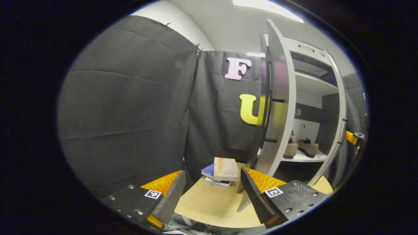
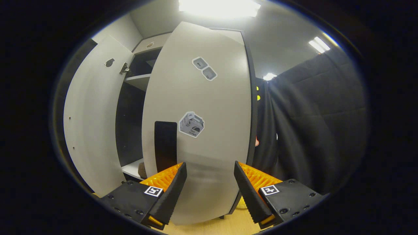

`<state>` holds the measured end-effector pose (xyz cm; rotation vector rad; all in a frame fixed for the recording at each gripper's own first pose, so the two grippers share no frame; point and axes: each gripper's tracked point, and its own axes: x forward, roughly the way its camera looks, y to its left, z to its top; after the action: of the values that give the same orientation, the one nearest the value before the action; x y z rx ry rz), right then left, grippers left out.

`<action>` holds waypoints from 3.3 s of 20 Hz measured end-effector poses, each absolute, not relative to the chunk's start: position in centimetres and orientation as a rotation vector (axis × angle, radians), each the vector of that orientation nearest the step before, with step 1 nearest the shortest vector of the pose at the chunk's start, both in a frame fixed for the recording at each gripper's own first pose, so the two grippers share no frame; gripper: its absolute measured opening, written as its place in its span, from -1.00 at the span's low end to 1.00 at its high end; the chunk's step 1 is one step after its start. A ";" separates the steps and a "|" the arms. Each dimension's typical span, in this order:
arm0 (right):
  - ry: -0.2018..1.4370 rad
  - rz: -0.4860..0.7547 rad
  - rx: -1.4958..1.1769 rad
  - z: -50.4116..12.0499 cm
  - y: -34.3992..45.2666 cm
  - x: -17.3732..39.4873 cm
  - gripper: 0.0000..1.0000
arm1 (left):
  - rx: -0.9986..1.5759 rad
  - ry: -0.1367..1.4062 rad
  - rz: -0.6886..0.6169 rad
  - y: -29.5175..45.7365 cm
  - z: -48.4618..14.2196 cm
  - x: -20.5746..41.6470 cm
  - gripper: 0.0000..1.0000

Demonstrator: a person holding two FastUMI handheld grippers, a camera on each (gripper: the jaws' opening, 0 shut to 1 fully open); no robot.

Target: Grab one shoe with the right hand and put it into the shoe cabinet, grab the other shoe with the left hand and put it into the shoe cabinet; then close the right door with the right hand and the left door with the left hand.

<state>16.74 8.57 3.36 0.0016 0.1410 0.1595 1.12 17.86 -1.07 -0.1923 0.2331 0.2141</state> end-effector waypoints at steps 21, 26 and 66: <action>0.191 0.019 0.024 -0.2 -2.2 11.5 0.95 | -0.060 0.077 0.114 14.7 5.5 12.0 0.90; 0.224 0.042 0.059 -1.1 -1.4 11.1 0.94 | -0.100 0.076 0.030 10.9 5.9 11.6 0.91; 0.095 0.138 0.105 3.8 0.8 5.2 0.93 | -0.035 -0.030 -0.107 2.1 7.1 4.1 0.81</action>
<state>5.17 0.77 3.78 0.1055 0.0948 0.1383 4.09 2.14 7.10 -0.0351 -0.0302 -0.1074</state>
